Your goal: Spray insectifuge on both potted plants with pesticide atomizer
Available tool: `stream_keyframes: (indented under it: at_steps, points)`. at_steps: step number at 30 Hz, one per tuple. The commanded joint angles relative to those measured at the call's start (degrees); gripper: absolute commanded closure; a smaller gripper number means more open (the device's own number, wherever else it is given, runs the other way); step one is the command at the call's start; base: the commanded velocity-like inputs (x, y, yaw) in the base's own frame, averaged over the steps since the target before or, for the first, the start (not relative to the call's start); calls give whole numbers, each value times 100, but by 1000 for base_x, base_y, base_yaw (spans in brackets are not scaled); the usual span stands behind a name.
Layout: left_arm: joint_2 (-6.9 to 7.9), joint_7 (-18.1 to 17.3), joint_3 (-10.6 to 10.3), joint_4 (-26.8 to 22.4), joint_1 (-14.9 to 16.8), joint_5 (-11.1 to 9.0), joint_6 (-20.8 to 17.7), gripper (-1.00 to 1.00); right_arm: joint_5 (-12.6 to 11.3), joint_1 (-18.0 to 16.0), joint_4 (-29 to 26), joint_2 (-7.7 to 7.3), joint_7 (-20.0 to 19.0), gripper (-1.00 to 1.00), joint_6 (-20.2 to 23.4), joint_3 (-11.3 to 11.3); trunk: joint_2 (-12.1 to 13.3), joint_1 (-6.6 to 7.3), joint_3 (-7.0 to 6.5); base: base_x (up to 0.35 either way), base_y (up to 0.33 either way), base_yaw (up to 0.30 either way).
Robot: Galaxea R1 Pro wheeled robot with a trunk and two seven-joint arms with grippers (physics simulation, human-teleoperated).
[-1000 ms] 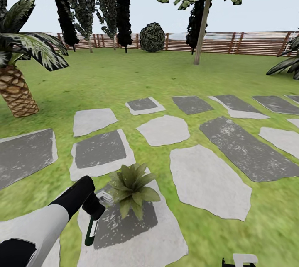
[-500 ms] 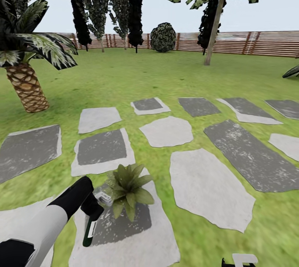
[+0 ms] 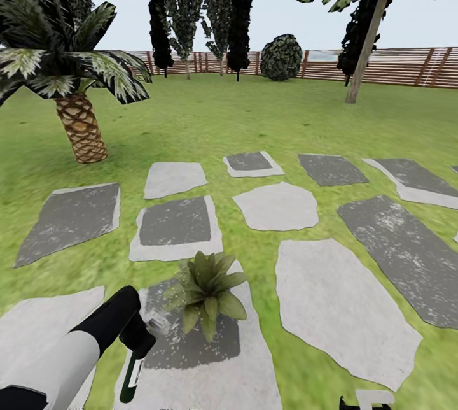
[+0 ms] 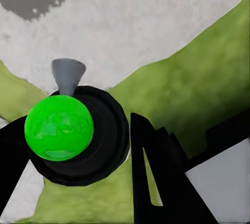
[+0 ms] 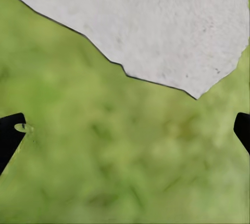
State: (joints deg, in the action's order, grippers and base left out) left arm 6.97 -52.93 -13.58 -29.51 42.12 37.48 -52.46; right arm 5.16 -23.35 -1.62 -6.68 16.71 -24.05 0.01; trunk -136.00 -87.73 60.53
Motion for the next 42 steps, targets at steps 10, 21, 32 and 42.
stream_keyframes:
  at_steps: [10, 21, 32, 42]
  points:
    - [-33, -51, -5, -11, -151, 57, 27, 100, 55, -3, 13, -16, 34, -100, -3, -1, -2, 1, 5, 21, 0, 88]
    - [15, 91, -6, -12, -152, 56, 22, 100, 55, -3, 4, -3, 34, -100, -3, 0, -2, 1, 5, 118, -183, 8]
    - [-11, 441, 8, -10, -161, 25, 1, 100, 55, -3, 5, 3, 34, -100, -3, 8, -2, 1, 5, -21, -267, 173]
    - [-32, 450, 72, -41, -158, 5, -13, 100, 55, -3, 13, 9, 34, -100, -3, 8, -2, 1, 5, -138, -238, 70]
